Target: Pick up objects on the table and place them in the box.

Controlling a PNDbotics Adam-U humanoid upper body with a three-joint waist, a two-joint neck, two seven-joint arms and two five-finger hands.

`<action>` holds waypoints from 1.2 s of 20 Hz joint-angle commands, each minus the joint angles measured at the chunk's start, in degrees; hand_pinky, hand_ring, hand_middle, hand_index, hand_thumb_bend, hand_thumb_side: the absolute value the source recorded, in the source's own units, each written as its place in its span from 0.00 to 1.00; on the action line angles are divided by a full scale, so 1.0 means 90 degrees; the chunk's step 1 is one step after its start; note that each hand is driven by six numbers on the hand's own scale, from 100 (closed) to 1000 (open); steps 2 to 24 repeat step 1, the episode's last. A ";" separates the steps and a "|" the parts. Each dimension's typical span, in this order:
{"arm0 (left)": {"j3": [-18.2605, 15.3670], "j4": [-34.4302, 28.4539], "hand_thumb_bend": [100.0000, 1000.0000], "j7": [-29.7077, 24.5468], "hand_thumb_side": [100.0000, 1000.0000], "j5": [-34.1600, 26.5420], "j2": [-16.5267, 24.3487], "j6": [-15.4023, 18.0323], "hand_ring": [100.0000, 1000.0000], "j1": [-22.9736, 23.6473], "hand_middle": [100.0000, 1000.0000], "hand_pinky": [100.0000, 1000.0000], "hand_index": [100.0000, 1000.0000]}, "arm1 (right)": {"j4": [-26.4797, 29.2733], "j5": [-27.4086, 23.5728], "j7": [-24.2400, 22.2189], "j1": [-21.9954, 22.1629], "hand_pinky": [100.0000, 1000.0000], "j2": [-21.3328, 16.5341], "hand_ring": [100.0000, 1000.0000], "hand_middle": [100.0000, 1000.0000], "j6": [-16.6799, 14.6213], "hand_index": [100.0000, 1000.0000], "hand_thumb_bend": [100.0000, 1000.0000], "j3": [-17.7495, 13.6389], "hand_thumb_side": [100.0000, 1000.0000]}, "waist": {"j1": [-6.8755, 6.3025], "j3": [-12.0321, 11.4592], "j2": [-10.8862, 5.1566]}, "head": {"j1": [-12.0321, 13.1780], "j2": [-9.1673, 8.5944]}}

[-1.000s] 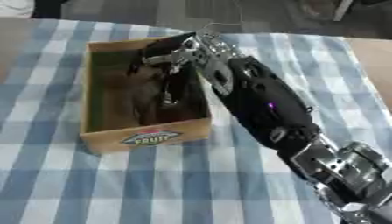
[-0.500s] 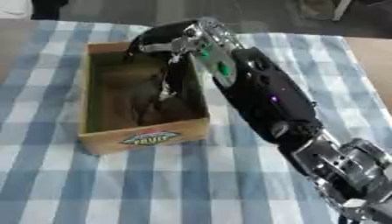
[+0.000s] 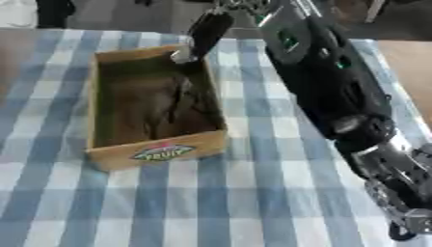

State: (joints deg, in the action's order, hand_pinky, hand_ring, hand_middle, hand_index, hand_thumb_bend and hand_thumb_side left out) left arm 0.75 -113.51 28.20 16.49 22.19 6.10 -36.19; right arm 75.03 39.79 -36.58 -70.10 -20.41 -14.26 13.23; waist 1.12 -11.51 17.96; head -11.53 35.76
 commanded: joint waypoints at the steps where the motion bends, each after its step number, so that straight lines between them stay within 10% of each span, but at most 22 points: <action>1: -0.0086 -0.0120 0.00 0.0013 0.72 0.0012 0.0158 -0.0028 0.96 -0.0039 0.90 0.92 0.94 | 0.0721 -0.0375 0.0180 0.0045 0.80 -0.0472 0.90 0.78 0.0350 0.90 0.39 -0.0178 0.38 | -0.0069 0.0036 -0.0163 | 0.0081 0.0063; 24: -0.0086 -0.0120 0.00 0.0013 0.72 0.0012 0.0158 -0.0028 0.96 -0.0039 0.90 0.92 0.94 | 0.0721 -0.0375 0.0180 0.0045 0.80 -0.0472 0.90 0.78 0.0350 0.90 0.39 -0.0178 0.38 | -0.0069 0.0036 -0.0163 | 0.0081 0.0063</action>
